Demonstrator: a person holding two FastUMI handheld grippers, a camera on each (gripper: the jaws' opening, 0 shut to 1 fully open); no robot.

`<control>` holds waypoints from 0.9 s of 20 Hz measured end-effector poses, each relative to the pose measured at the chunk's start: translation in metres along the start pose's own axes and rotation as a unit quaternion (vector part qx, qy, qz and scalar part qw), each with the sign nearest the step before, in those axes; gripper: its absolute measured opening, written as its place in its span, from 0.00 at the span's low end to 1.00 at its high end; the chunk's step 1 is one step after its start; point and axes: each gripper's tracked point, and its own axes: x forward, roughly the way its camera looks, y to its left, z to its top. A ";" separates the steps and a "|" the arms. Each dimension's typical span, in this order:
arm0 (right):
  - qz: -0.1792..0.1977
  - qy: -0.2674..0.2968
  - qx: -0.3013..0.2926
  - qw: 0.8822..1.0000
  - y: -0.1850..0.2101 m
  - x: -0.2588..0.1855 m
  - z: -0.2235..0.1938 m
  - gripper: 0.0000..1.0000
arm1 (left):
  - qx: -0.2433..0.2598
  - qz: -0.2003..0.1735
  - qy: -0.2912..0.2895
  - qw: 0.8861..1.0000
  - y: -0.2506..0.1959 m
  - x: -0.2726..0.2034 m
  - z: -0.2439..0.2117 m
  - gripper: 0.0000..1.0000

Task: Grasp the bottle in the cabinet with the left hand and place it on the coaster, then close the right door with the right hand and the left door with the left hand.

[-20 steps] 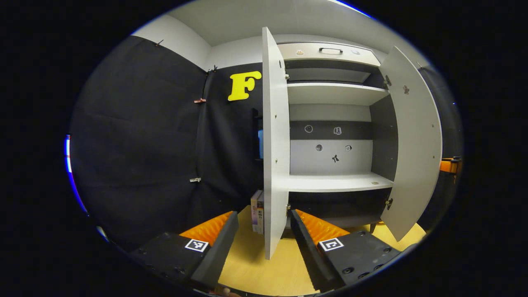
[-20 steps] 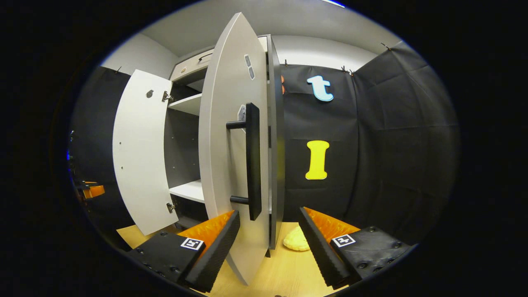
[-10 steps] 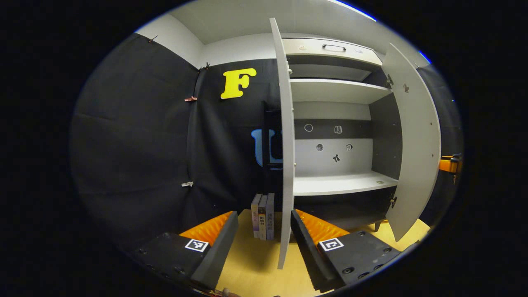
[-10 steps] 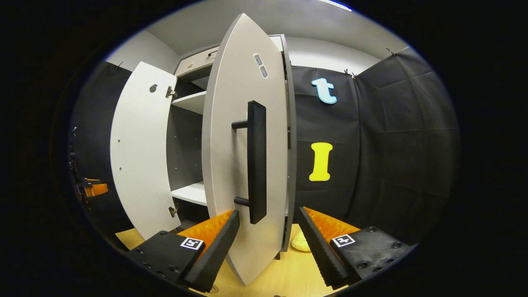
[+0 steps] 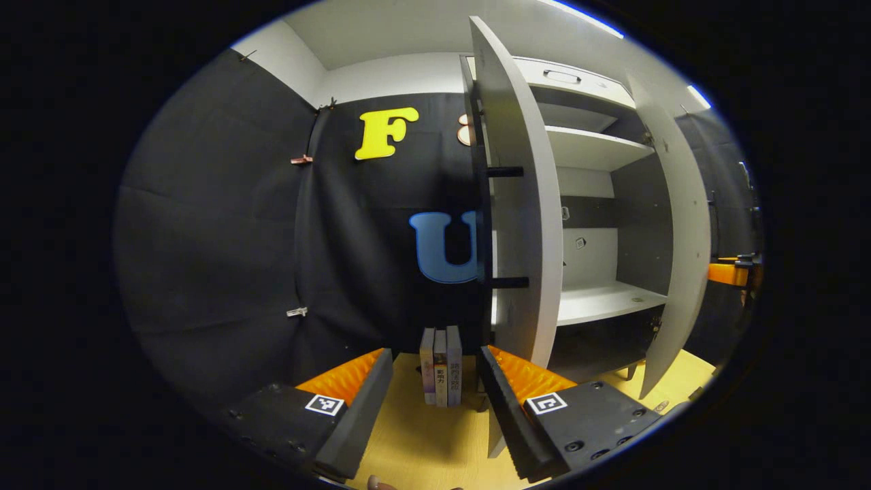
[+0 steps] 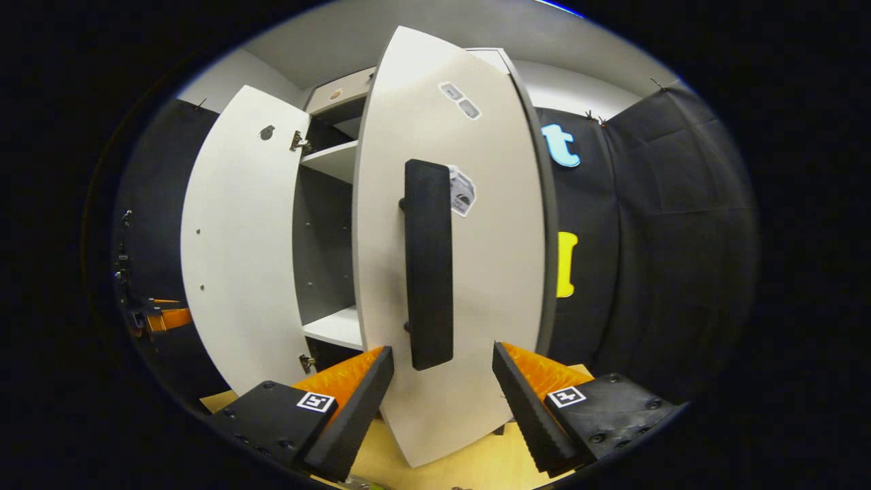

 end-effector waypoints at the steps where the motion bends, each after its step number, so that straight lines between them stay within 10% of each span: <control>1: 0.006 0.000 -0.004 1.000 0.010 0.005 -0.001 0.97 | 0.005 -0.003 0.000 1.000 0.001 0.004 0.000 0.82; 18: -0.048 0.016 0.008 0.999 0.002 -0.008 -0.012 0.98 | -0.017 -0.096 0.002 0.995 -0.029 0.025 -0.005 0.82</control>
